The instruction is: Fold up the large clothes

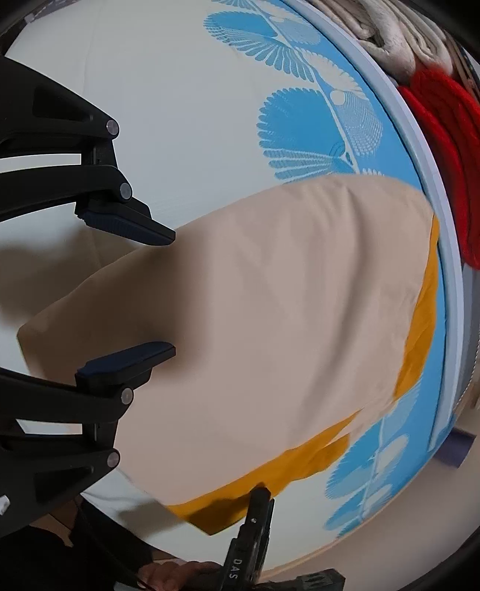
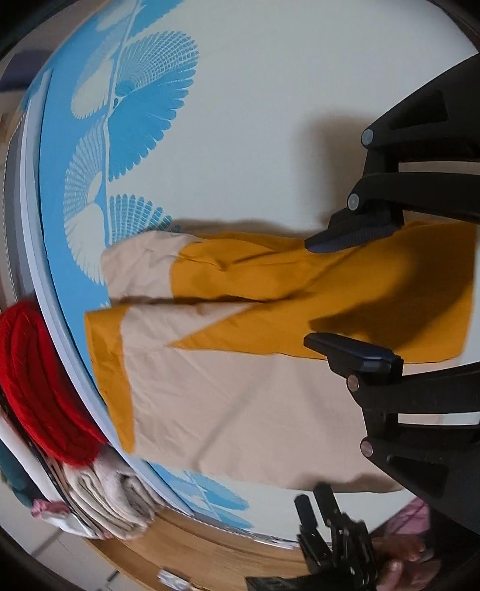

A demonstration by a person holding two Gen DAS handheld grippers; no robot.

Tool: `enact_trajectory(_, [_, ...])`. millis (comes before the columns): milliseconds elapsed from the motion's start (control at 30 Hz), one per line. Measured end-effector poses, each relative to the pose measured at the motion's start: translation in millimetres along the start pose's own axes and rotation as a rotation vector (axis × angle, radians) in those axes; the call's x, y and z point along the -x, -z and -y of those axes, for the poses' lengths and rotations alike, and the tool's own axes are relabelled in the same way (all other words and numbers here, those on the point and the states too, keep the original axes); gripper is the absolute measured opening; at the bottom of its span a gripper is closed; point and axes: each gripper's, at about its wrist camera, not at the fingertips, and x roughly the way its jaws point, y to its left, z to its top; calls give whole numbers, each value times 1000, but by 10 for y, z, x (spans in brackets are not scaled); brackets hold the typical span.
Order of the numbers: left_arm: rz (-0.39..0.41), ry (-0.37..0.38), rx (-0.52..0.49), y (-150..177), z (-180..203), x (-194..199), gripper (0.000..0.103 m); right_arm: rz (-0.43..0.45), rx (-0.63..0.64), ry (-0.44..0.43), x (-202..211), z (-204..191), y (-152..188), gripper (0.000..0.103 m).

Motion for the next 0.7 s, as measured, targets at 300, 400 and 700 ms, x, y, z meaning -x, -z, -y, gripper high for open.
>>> enact_trajectory(300, [-30,-23,-70,161,200,76,50,-183,138,45,-152,-29,430,37])
enact_trajectory(400, [-132,-94,-87,270,206,-276,56,-187,143,67,-157,15,462,24])
enact_trajectory(700, [105,-189,50,566,295,411,70,-131,71,230,73,168,493,23])
